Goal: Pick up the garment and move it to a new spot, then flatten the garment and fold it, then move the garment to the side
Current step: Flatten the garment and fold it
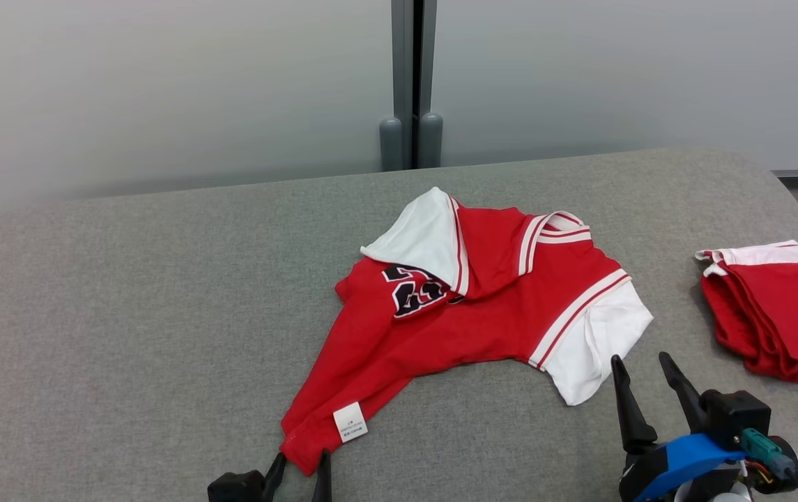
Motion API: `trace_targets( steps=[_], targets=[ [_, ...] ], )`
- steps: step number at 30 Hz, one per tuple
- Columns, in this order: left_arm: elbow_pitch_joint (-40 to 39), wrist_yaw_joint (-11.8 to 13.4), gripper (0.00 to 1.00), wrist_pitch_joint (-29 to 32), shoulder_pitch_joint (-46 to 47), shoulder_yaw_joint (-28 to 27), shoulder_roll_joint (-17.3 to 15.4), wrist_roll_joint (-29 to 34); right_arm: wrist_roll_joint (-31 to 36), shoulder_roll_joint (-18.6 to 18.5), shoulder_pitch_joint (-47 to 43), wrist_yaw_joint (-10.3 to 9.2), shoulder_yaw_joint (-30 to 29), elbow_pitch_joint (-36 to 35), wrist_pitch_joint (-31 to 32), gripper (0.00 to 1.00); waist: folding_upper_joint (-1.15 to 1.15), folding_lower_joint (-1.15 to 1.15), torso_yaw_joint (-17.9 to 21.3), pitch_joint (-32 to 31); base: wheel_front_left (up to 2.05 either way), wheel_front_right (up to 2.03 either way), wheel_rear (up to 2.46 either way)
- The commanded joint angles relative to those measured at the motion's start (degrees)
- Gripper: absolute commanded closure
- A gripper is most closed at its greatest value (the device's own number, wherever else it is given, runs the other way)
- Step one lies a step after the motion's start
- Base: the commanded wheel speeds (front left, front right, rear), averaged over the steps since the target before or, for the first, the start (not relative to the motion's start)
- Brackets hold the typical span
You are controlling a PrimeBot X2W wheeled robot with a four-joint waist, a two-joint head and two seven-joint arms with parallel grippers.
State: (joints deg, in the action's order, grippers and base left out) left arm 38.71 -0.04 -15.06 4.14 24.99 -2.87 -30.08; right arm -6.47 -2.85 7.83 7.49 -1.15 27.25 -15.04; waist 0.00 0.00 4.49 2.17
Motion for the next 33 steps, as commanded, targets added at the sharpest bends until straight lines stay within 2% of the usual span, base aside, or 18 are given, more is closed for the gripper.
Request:
trace_targets(
  steps=[1, 3, 5, 6, 13, 19, 22, 24, 33],
  targets=[
    [-0.1, -0.2, 0.00, -0.2, 0.9, 0.0, 0.0, -0.2, -0.3, -0.2, 0.3, 0.01, 0.1, 0.0, -0.2, 0.00, 0.00, 0.00, 0.1, 0.1, 0.00, 0.00, 0.00],
    [-0.8, 0.0, 0.00, -0.2, 1.1, -0.3, 0.0, -0.1, -0.4, -0.2, 0.4, 0.01, 0.0, -0.1, -0.2, 0.00, 0.00, 0.00, 0.2, 0.4, 0.00, 0.00, 0.00],
    [-1.7, 0.4, 0.62, -0.2, 1.2, -0.7, 0.0, 0.4, -0.5, -0.1, 0.4, 0.01, -0.2, -0.2, -0.2, 0.00, 0.00, 0.00, 0.2, 0.6, 0.00, 0.00, 0.00],
    [-2.2, 0.6, 1.00, -0.2, 1.1, -0.9, 0.0, 0.6, -0.6, -0.2, 0.5, 0.01, -0.3, -0.3, -0.2, 0.00, 0.00, 0.00, 0.2, 0.8, 0.00, 0.00, 0.00],
    [-10.0, 2.6, 1.00, -0.2, 0.9, -3.8, 0.0, 7.1, -0.3, -0.2, 1.7, 0.01, -3.0, 0.6, -0.2, 0.00, 0.00, 0.00, -2.2, 1.7, 0.00, 0.00, 0.00],
    [-13.6, 2.7, 1.00, -0.2, -1.4, -6.1, 0.0, 12.2, 2.8, -2.3, 6.1, 0.01, -4.8, 7.3, -0.2, 0.00, 0.00, 0.00, -6.0, 2.5, 0.00, 0.00, 0.00],
    [-13.4, 2.3, 1.00, -0.2, -2.3, -6.8, 0.0, 12.5, 4.6, -4.1, 10.4, 0.01, -7.3, 14.8, -0.2, 0.00, 0.00, 0.00, -7.8, 3.5, 0.00, 0.00, 0.00],
    [-13.6, 2.2, 1.00, -0.2, -2.2, -6.7, 0.0, 12.4, 5.8, -4.6, 12.7, 0.01, -7.1, 17.4, -0.2, 0.00, 0.00, 0.00, -8.4, 4.0, 0.00, 0.00, 0.00],
    [-13.6, 2.5, 1.00, -0.2, 0.2, -4.1, 0.0, 11.1, 9.8, -5.6, 18.0, 0.01, -5.6, 25.0, -0.2, 0.00, 0.00, 0.00, -9.4, 6.0, 0.00, 0.00, 0.00]
  ],
)
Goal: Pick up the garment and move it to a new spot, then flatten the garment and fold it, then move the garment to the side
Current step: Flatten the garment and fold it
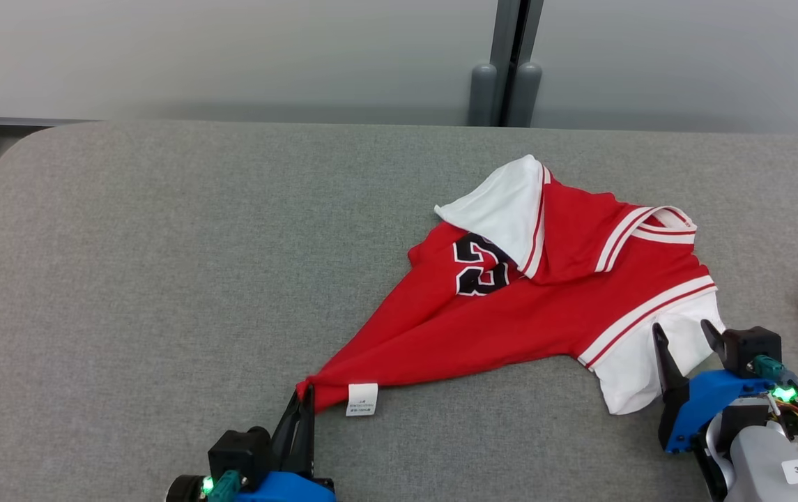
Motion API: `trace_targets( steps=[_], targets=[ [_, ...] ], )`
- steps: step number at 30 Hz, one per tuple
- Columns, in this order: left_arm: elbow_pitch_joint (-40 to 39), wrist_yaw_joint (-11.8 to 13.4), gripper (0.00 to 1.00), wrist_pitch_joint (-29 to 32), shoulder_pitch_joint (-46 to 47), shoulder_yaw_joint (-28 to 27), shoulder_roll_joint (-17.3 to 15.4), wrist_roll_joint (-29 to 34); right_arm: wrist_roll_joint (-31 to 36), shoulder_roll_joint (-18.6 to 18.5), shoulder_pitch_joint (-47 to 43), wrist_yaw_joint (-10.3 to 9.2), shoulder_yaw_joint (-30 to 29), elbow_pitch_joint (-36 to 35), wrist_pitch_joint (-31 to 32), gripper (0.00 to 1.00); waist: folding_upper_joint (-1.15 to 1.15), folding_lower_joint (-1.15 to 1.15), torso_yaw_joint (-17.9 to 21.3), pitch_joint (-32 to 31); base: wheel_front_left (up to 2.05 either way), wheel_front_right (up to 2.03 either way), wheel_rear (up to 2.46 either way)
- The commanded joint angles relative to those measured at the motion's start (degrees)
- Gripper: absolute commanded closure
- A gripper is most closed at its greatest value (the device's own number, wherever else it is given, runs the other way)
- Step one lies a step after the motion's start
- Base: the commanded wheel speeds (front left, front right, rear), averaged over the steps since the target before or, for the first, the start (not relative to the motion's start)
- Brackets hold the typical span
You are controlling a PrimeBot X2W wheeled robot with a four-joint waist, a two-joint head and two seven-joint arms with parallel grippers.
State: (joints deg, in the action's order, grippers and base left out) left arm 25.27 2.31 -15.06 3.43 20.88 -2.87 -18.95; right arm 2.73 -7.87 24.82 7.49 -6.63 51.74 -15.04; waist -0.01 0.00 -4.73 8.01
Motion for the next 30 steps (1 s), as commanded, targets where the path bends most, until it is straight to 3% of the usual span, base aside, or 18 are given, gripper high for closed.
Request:
trace_targets(
  steps=[1, 2, 4, 5, 8, 12, 13, 20, 30],
  targets=[
    [-0.2, 0.2, 1.00, -0.2, 1.1, 0.3, 0.0, -0.1, 0.7, -0.5, 1.5, 0.01, -0.4, 1.0, -0.2, 0.00, 0.01, 0.00, -0.3, 0.4, 0.00, 0.00, 0.00],
    [-0.3, 0.0, 1.00, -0.2, 1.3, 0.7, 0.0, -0.1, 0.9, -0.4, 1.7, 0.01, -0.6, 1.8, -0.2, 0.00, 0.01, 0.00, -0.4, 0.6, 0.00, 0.00, 0.00],
    [-0.4, 0.1, 1.00, -0.2, 1.8, 1.1, 0.0, -0.2, 1.2, -0.3, 2.1, 0.01, -1.1, 2.5, -0.2, 0.16, 0.01, 0.00, -0.7, 0.9, 0.00, 0.00, 0.00],
    [-0.5, 0.2, 1.00, -0.2, 1.9, 1.2, 0.0, -0.3, 1.3, -0.3, 2.2, 0.01, -1.2, 2.9, -0.2, 0.18, 0.01, 0.00, -0.8, 1.2, 0.00, 0.00, 0.00],
    [-0.3, 0.2, 1.00, -0.2, 2.2, 1.2, 0.0, -0.3, 1.8, -0.3, 2.7, 0.01, -1.9, 4.0, -0.2, 0.45, 0.01, 0.00, -1.2, 1.8, 0.00, 0.00, 0.00],
    [-0.1, 0.0, 1.00, -0.2, 2.5, 1.0, 0.0, 0.1, 2.3, -0.6, 3.2, 0.01, -3.3, 5.7, -0.1, 0.70, 0.01, 0.00, -1.7, 2.5, 0.00, 0.00, 0.00],
    [0.0, 0.0, 1.00, -0.2, 2.6, 0.9, 0.0, 0.2, 2.6, -0.6, 3.2, 0.01, -3.6, 6.2, 0.0, 0.97, 0.01, 0.00, -1.8, 2.5, 0.00, 0.00, 0.00],
    [-0.1, 0.2, 1.00, -0.2, 2.6, 0.2, 0.0, 0.3, 1.6, 0.3, 3.7, 0.01, -5.1, 3.7, -0.1, 1.00, 0.01, 0.00, -1.4, 2.0, 0.00, 0.00, 0.00],
    [-8.9, -0.3, 1.00, -0.2, 5.7, -4.3, 0.0, 2.0, -8.0, 1.9, 0.2, 0.01, -2.7, -16.2, -0.1, 1.00, 0.01, 0.00, 2.8, -3.5, 0.00, 0.00, 0.00]
  ],
)
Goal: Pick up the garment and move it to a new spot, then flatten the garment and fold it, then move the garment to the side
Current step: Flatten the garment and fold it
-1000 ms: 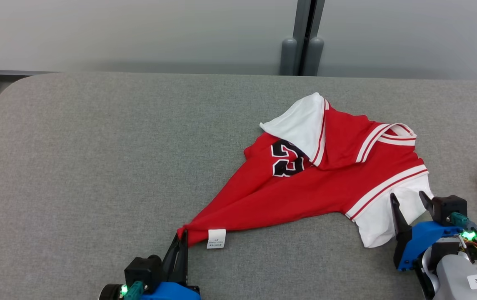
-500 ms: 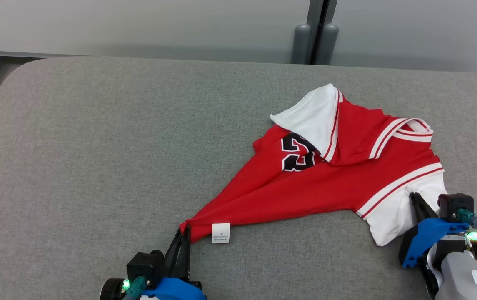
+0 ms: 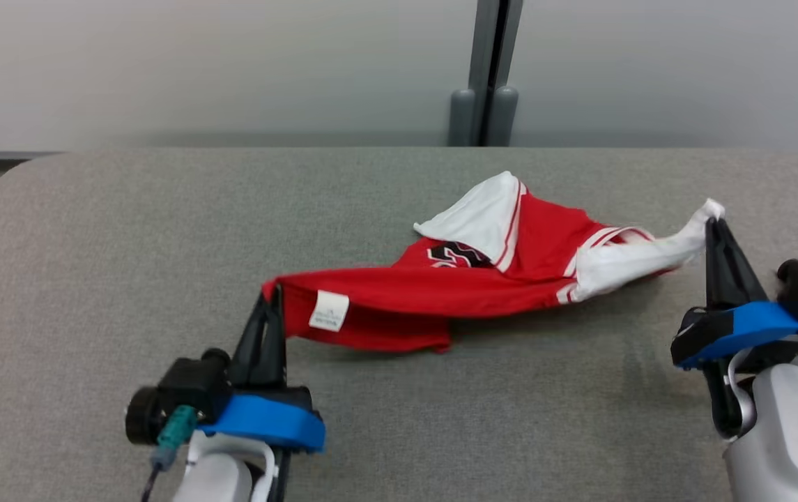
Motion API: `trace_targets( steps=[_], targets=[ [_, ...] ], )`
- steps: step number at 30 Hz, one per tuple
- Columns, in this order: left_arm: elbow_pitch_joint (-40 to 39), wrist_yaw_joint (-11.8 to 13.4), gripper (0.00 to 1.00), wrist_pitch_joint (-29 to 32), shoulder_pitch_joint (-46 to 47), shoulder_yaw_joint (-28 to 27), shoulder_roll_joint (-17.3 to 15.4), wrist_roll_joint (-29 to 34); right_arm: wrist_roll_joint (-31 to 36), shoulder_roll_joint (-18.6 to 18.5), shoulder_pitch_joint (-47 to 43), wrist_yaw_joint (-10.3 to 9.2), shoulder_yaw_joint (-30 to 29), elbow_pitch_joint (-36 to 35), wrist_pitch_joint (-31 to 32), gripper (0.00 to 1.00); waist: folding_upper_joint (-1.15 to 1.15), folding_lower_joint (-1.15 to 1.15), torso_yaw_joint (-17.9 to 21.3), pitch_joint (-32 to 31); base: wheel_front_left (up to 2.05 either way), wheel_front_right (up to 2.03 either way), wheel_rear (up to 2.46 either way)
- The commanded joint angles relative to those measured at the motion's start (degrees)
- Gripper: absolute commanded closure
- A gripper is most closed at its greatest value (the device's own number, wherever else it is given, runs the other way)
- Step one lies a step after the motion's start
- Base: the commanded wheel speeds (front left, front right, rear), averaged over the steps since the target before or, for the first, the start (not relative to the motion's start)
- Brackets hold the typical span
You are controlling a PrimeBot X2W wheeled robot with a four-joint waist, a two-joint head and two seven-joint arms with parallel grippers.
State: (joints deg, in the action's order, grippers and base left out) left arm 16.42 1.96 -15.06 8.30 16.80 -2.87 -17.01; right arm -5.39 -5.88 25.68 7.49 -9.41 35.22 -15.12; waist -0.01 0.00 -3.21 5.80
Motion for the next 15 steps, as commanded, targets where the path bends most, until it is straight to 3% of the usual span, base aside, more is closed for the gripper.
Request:
trace_targets(
  steps=[1, 9, 15],
  targets=[
    [-1.3, -0.4, 1.00, -0.2, 1.9, -1.1, 0.0, 0.7, -1.3, -0.2, -0.8, 0.01, 0.4, -2.2, 0.0, 1.00, 0.01, 0.00, 1.8, -1.9, 0.00, 0.00, 0.00],
    [-8.9, -4.7, 1.00, -0.2, 14.2, -10.3, -2.8, 6.8, -10.0, -3.3, 2.7, 0.01, 4.6, -18.4, 0.0, 1.00, 0.01, 0.00, 5.0, -5.2, 0.00, 0.00, 0.00],
    [-9.3, -6.1, 1.00, -0.1, 25.3, -12.6, -6.2, 9.3, -13.1, -7.7, 10.0, 0.01, 7.1, -25.3, 0.0, 1.00, 0.01, 0.00, 5.4, -5.6, 0.00, 0.00, 0.00]
  ],
)
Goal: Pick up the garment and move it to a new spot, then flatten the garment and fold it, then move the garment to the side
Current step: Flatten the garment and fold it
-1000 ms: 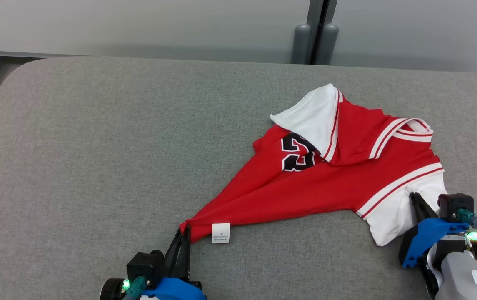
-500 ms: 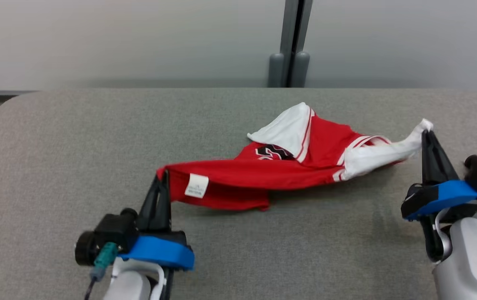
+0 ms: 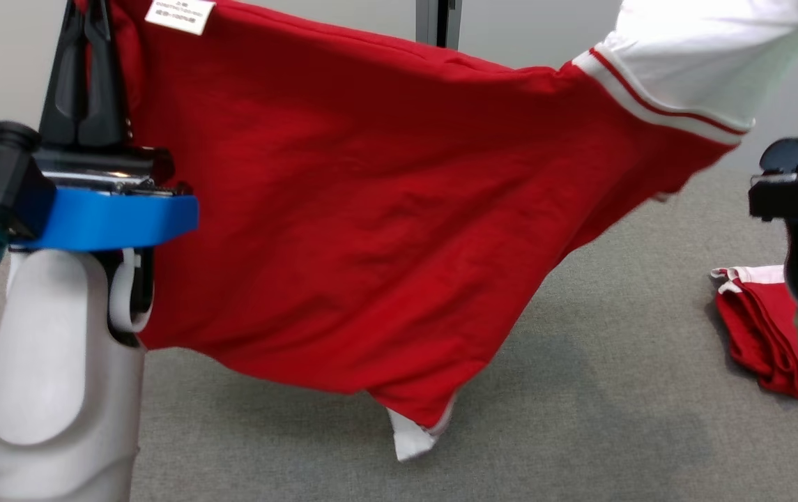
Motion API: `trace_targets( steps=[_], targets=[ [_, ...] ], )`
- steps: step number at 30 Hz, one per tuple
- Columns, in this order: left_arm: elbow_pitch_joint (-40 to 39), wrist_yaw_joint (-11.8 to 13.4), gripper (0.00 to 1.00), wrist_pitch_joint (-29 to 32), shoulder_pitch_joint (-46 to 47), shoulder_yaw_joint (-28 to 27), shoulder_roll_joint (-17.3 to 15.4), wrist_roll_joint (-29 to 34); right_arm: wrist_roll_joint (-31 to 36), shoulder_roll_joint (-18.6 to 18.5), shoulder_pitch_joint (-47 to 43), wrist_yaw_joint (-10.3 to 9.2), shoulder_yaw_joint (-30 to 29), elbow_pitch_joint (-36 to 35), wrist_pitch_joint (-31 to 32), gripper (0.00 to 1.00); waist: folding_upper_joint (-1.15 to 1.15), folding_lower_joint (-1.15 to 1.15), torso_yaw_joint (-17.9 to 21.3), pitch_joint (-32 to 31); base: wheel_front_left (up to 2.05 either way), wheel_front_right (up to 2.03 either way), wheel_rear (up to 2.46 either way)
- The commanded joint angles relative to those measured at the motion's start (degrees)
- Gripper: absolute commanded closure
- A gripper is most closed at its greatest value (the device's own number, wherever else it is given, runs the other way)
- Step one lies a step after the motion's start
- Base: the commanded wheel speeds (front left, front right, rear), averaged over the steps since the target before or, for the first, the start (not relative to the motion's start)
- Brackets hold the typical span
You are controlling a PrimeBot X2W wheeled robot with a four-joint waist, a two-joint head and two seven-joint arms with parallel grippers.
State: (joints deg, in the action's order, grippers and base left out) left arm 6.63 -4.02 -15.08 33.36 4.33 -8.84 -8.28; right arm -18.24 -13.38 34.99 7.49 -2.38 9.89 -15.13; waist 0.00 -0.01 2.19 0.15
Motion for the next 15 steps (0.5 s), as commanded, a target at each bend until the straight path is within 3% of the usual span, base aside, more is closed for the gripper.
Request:
trace_targets(
  steps=[1, 9, 15],
  targets=[
    [1.6, -0.3, 1.00, 0.2, 1.9, -0.1, -0.9, 0.7, -0.7, -0.7, 2.0, 0.01, 0.3, 0.0, 0.2, 1.00, 0.00, 0.01, 0.0, 0.2, 0.00, 0.00, 0.00],
    [12.1, 0.5, 1.00, 2.7, 16.2, 2.9, 0.6, 2.4, 0.1, -3.9, 16.9, 0.01, 2.3, 8.0, 0.9, 1.00, 0.00, 0.01, -0.5, 10.2, 0.00, 0.00, 0.00],
    [20.6, 5.2, 1.00, 0.2, 28.1, 2.4, 1.9, 5.0, 4.2, -4.6, 31.4, 0.02, 0.2, 15.7, -0.1, 1.00, 0.00, 0.01, -0.5, 16.4, 0.00, 0.00, 0.00]
  ],
)
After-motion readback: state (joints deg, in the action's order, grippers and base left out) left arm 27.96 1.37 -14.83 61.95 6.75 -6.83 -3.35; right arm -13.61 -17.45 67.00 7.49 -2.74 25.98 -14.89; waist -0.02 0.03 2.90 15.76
